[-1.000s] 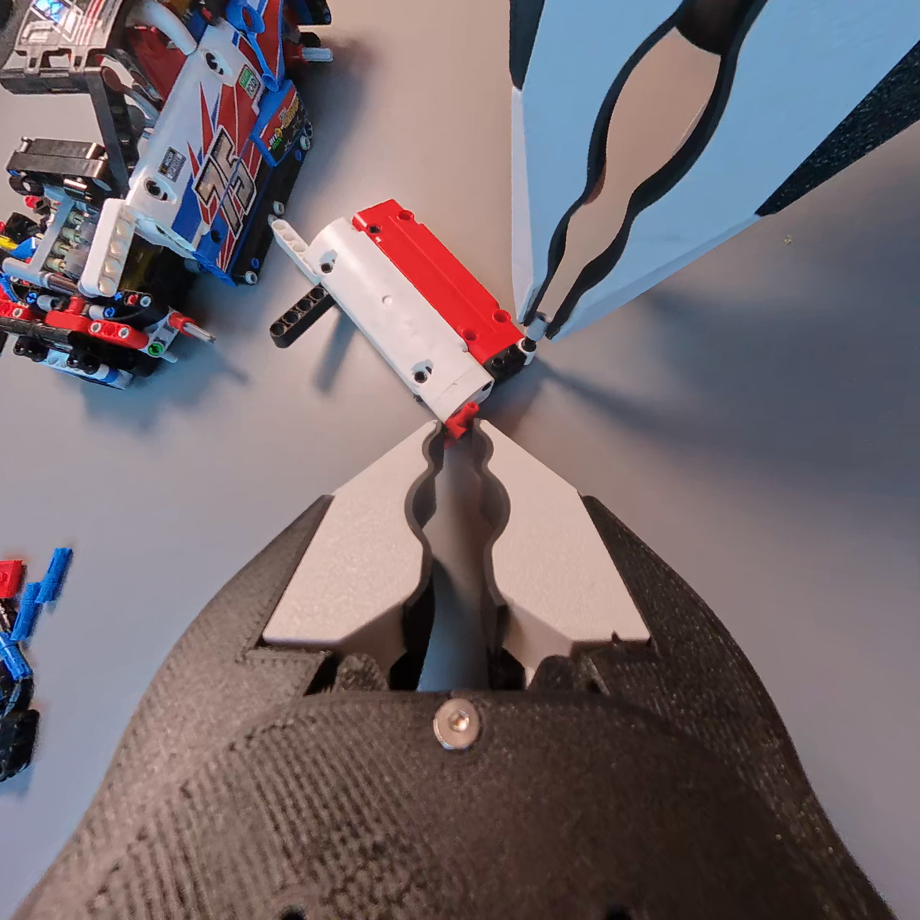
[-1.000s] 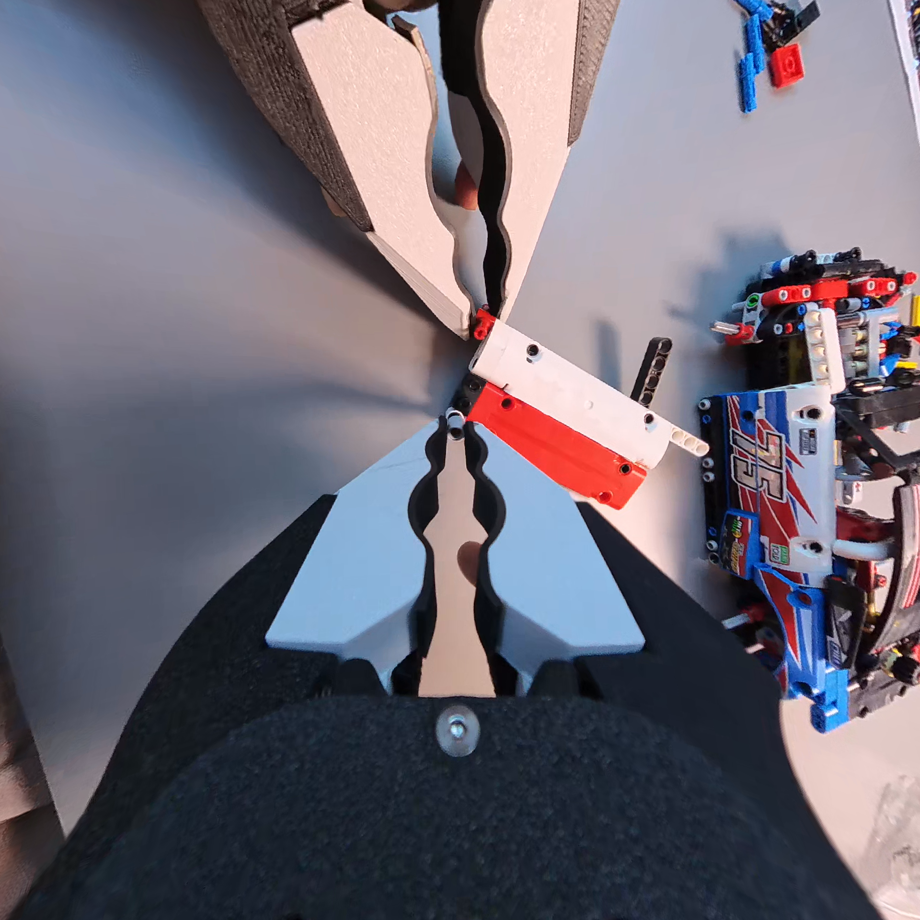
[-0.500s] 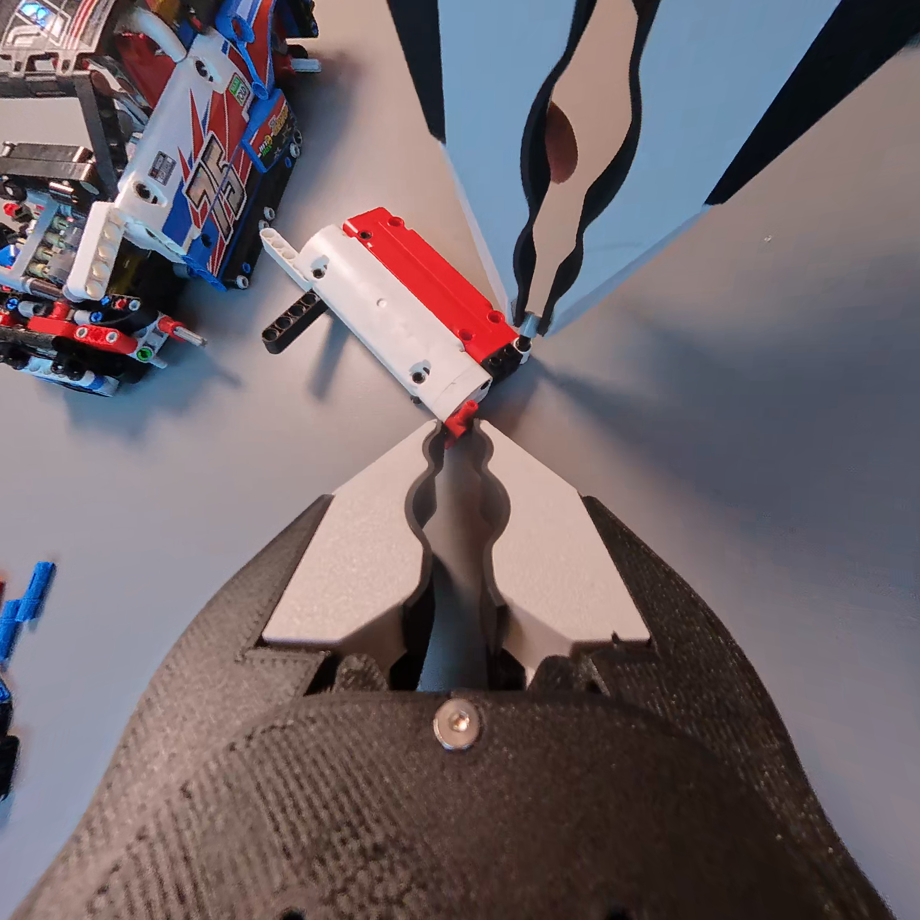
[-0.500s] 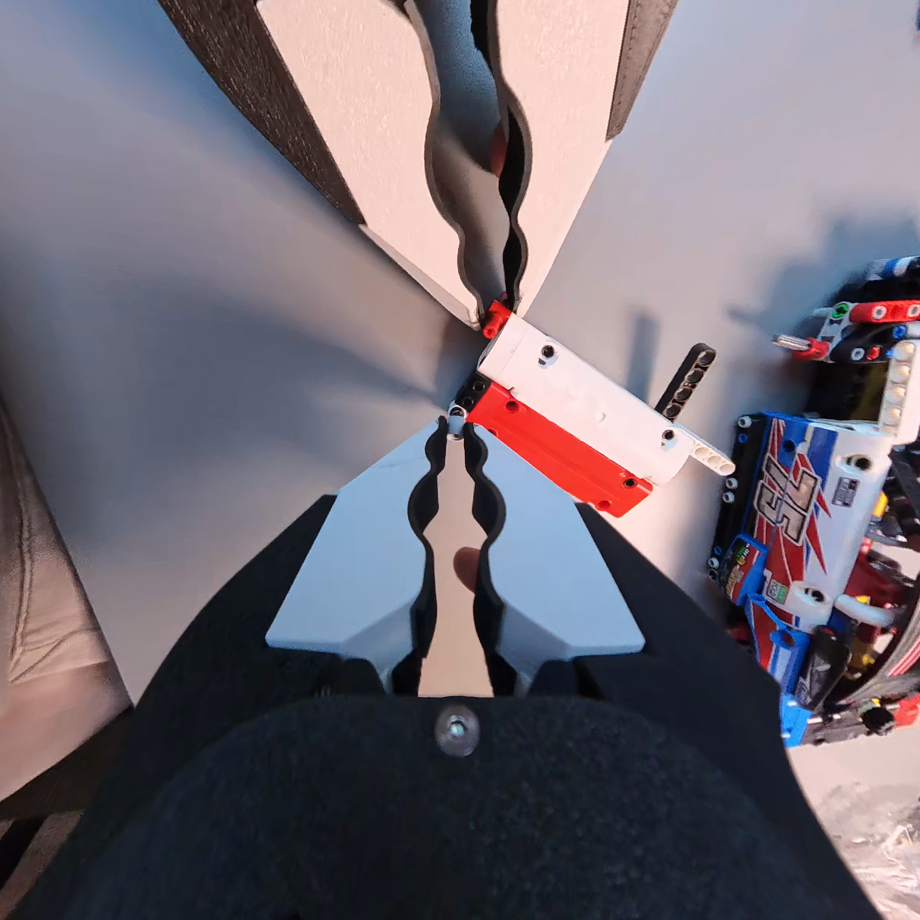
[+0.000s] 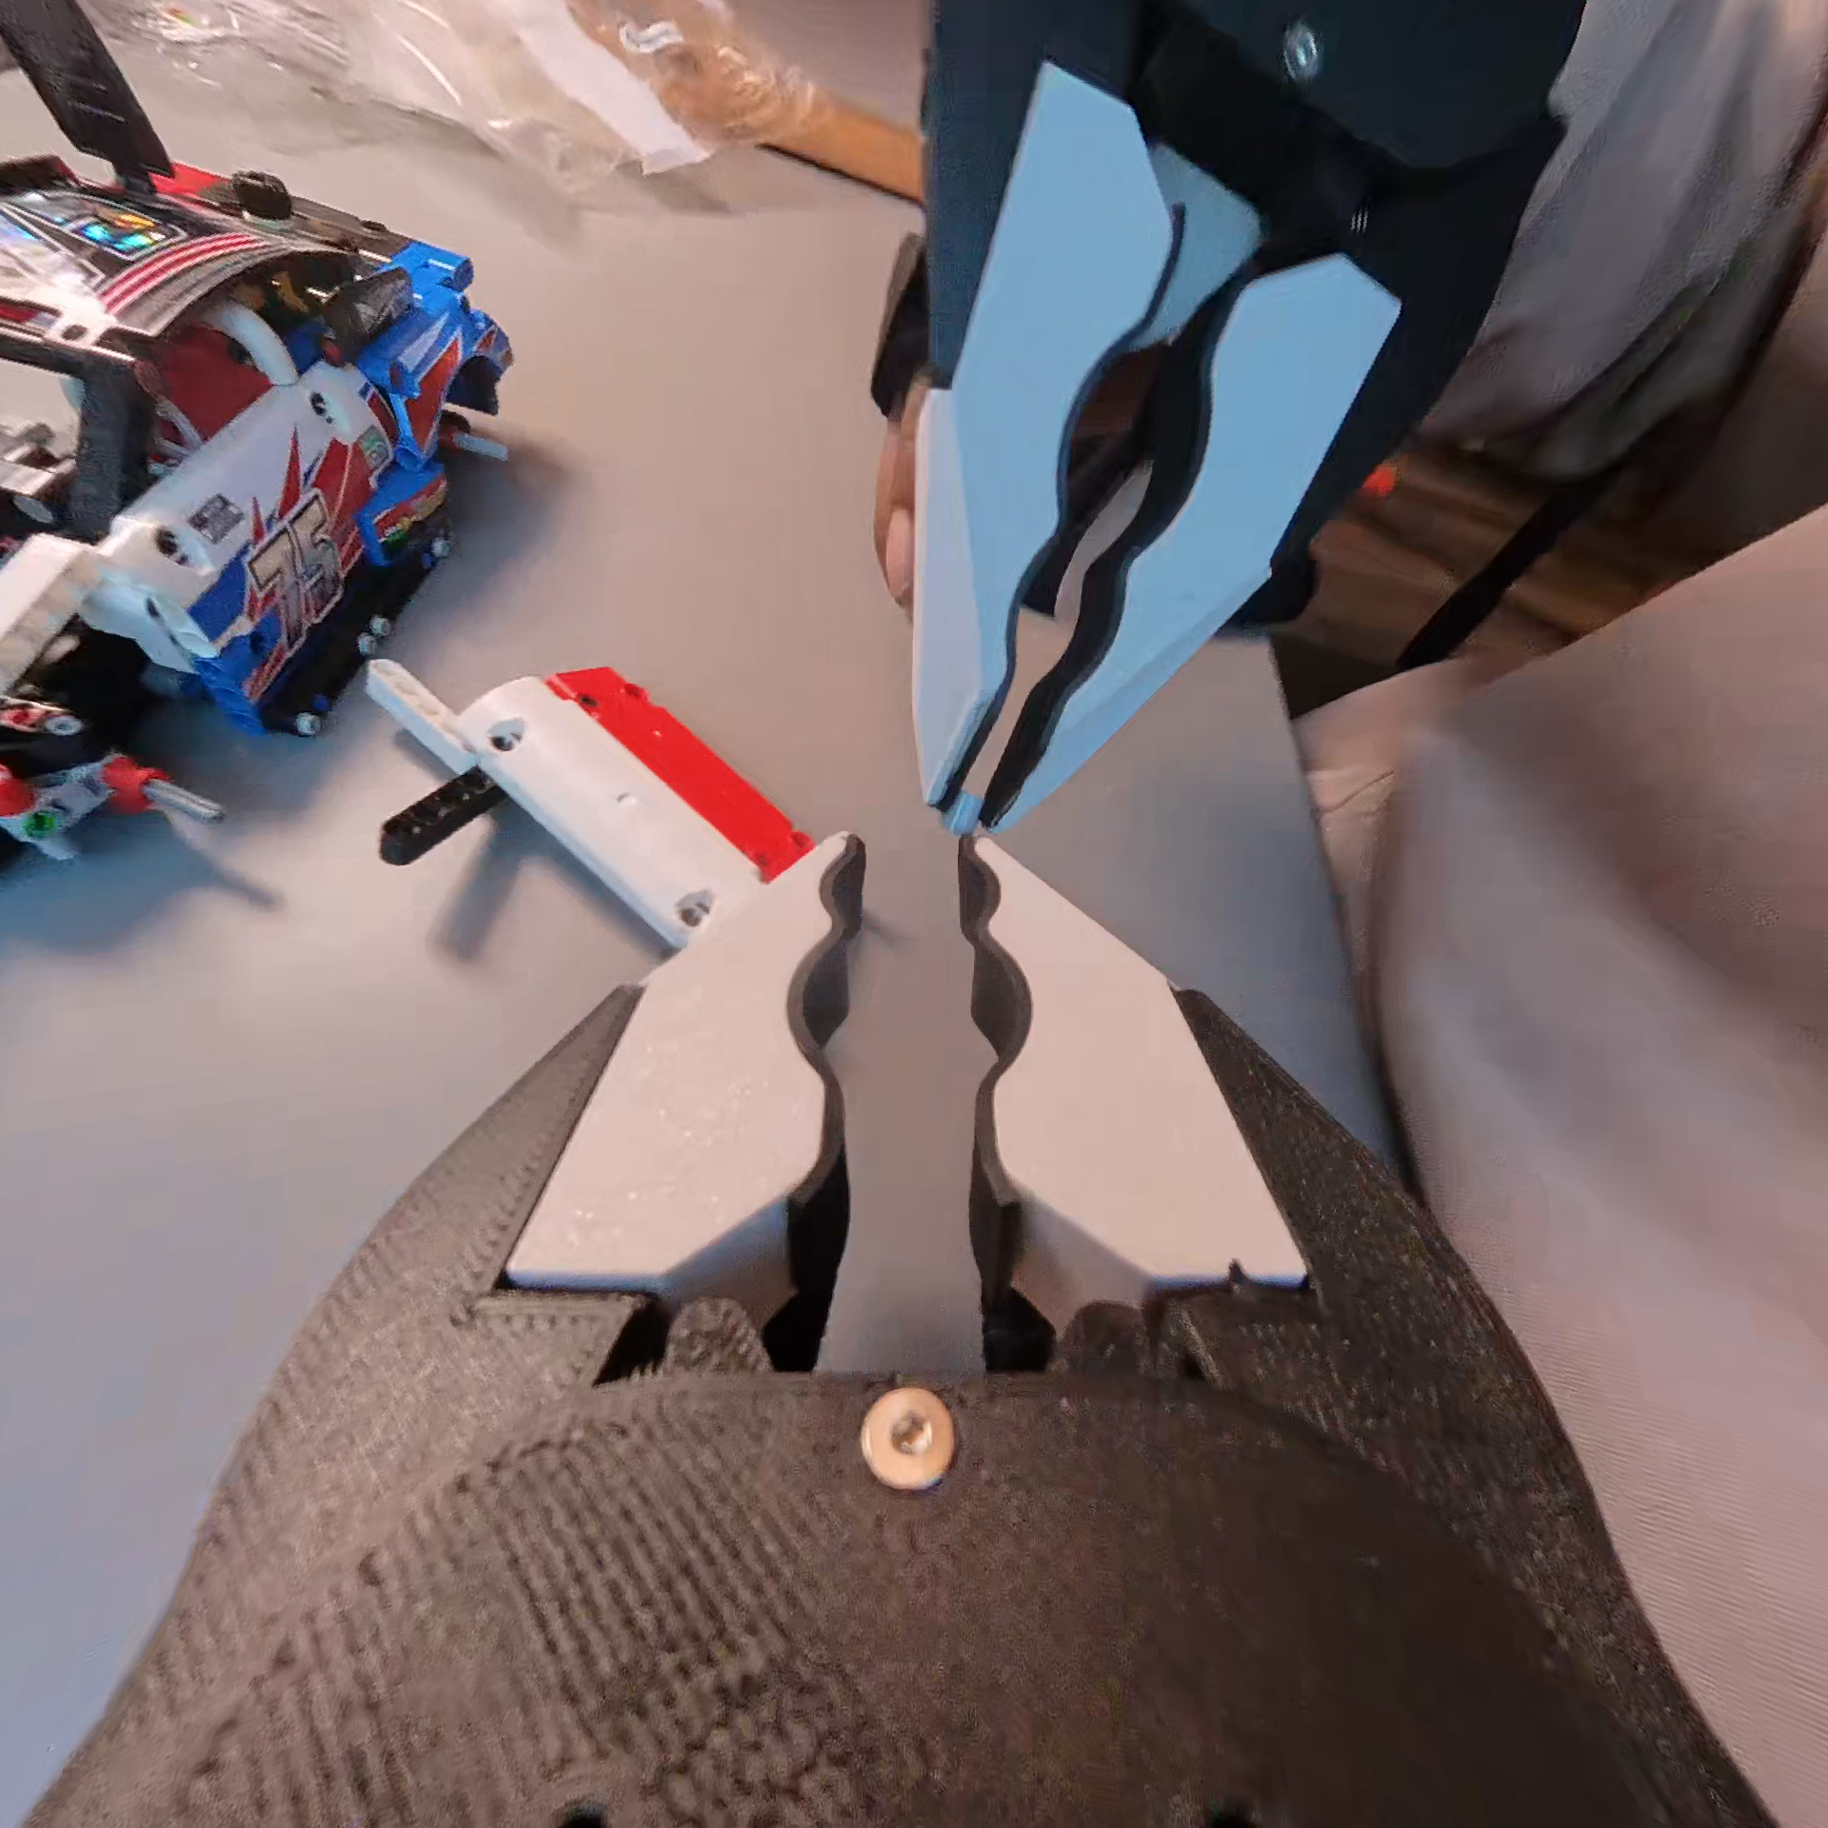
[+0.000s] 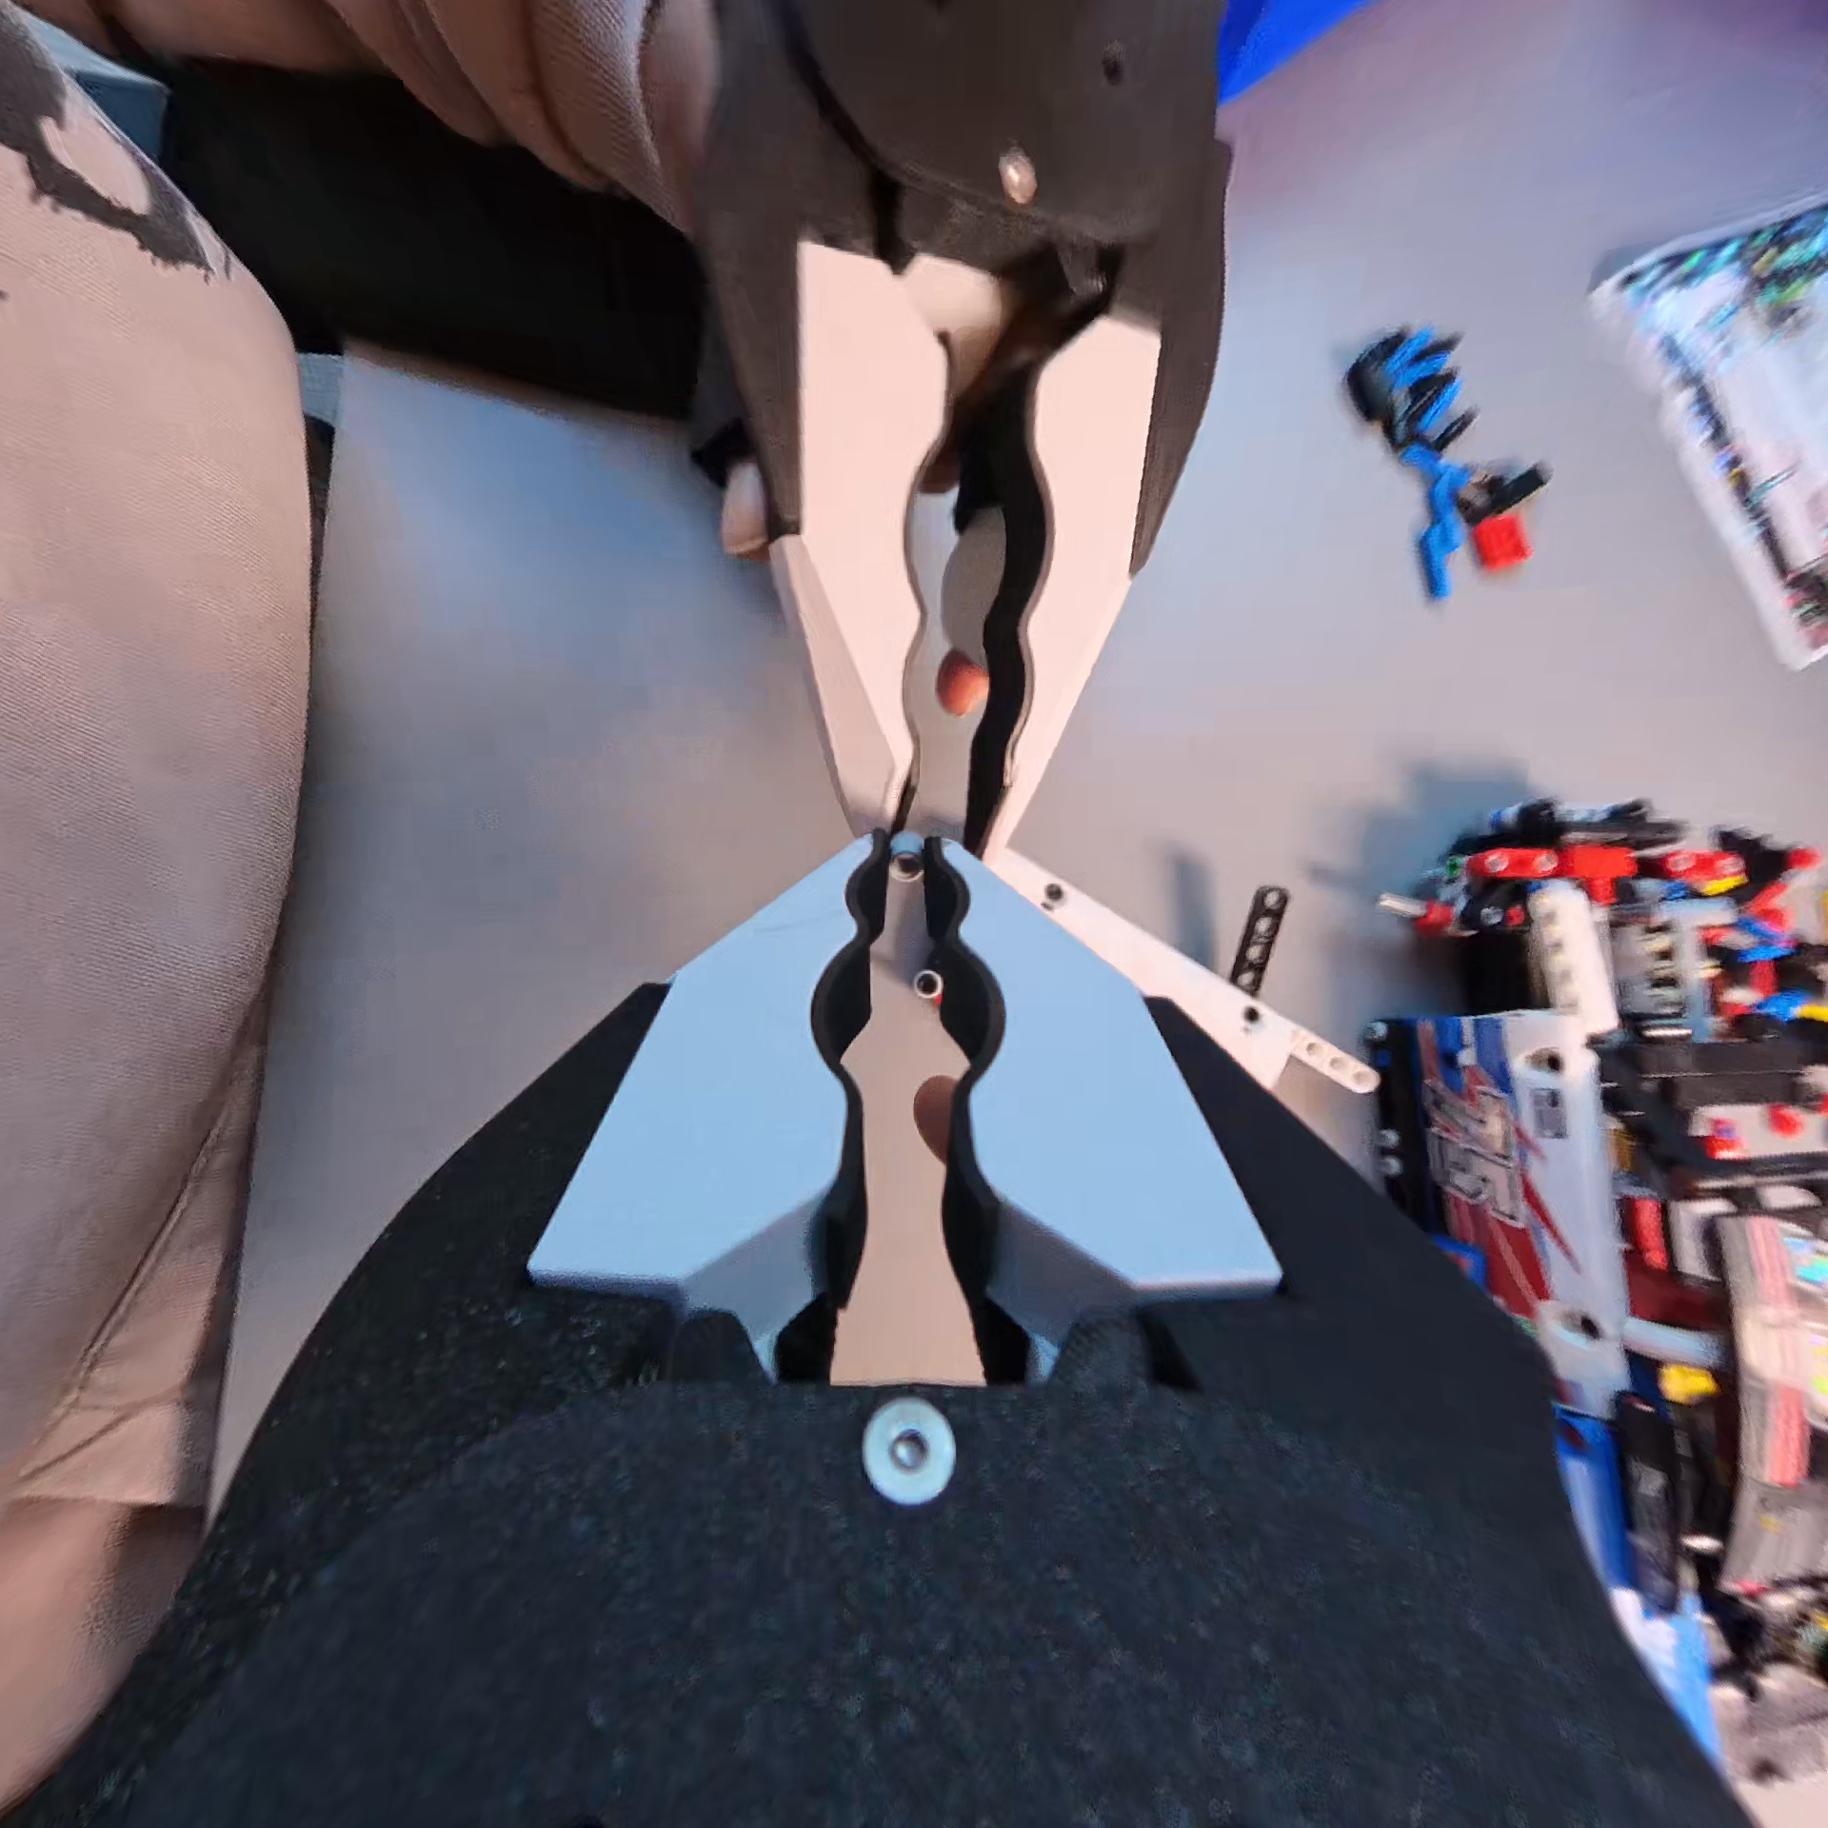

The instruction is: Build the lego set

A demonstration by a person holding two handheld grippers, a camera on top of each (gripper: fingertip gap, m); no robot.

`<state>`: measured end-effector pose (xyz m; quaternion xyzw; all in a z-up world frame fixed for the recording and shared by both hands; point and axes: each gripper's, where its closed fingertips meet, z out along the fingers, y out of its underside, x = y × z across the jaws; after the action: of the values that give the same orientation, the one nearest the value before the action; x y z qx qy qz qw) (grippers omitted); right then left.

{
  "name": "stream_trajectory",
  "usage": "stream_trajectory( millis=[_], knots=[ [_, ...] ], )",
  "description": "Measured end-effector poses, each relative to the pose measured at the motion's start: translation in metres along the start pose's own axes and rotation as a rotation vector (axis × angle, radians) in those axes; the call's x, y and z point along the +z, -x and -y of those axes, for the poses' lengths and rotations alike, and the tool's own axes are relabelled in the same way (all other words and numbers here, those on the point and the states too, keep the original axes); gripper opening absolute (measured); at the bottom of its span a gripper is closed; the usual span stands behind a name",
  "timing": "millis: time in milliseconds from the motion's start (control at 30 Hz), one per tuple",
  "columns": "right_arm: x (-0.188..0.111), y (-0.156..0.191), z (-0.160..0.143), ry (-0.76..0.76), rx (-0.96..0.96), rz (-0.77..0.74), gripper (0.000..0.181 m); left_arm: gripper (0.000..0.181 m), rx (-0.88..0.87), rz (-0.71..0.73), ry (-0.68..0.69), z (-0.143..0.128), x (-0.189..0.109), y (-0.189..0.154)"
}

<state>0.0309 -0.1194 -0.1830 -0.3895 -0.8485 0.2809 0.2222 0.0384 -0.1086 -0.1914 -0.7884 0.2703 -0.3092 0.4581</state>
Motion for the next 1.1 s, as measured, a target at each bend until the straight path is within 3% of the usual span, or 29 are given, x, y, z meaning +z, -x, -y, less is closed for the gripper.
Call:
stream_trajectory(
  millis=[233, 333, 833, 1100],
  knots=[
    [-0.027, 0.009, 0.029, -0.179, -0.142, -0.079, 0.003, 0.011, -0.27, -0.396, -0.188, 0.028, -0.018, -0.035],
    [-0.034, 0.012, 0.037, -0.218, -0.181, -0.093, 0.003, 0.009, -0.314, -0.498, -0.243, 0.038, -0.026, -0.044],
    [-0.043, 0.015, 0.055, -0.263, -0.266, -0.132, 0.004, 0.004, -0.384, -0.604, -0.362, 0.057, -0.044, -0.048],
    [-0.058, 0.019, 0.082, -0.451, -0.222, -0.146, 0.004, 0.005, -0.331, -0.707, -0.49, 0.075, -0.065, -0.061]
  ],
)
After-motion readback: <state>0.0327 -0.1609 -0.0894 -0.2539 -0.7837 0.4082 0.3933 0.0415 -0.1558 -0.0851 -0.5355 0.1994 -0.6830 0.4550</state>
